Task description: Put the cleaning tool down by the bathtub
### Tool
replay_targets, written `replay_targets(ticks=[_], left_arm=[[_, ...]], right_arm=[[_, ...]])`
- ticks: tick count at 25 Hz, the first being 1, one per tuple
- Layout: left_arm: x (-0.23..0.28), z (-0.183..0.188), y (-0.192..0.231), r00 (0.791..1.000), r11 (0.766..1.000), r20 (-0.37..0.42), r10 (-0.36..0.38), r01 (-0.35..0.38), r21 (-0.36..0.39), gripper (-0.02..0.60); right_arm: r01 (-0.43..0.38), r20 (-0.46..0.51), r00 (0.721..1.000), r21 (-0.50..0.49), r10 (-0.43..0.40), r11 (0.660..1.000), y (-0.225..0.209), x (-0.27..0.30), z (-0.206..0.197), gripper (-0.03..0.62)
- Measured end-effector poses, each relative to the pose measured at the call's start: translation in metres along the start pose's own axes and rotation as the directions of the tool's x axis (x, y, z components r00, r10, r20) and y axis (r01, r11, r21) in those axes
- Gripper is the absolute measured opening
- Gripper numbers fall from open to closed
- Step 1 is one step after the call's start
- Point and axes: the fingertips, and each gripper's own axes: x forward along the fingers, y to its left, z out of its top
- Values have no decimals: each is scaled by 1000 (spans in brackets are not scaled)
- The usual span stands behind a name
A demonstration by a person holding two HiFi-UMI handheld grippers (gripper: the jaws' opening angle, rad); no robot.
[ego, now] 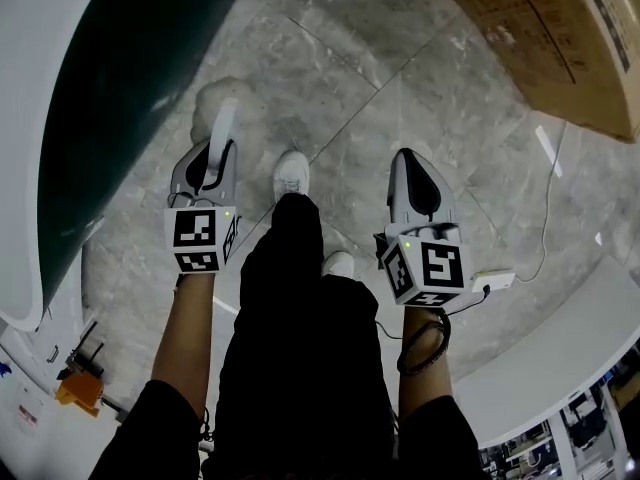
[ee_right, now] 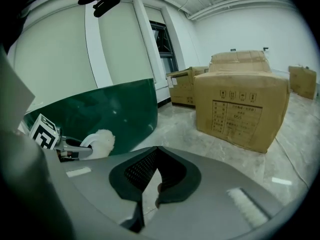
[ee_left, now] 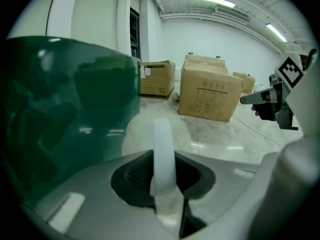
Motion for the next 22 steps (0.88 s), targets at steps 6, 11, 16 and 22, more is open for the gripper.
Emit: replay_targets(ticks=[6,11,16,22], left_arm=[[60,-64,-6,999,1000,-35,-13,13,15,78],[107,-105,3,999,1000,-39,-8,8,6,77],[144,-144,11,998,1000,-61,-15,16,20,78],[175,-179,15,996,1000,-82,-24,25,11,78]], right_arm=[[-13,-30,999,7,14,1000,-19,48,-69,21],[-26,-37,999,-6,25,1000,-28,87,-115,21],[-43,-43,998,-19,42,999,-28,120,-149,21],[-53,-58,997,-35,51,998,-27,151,-185,21]])
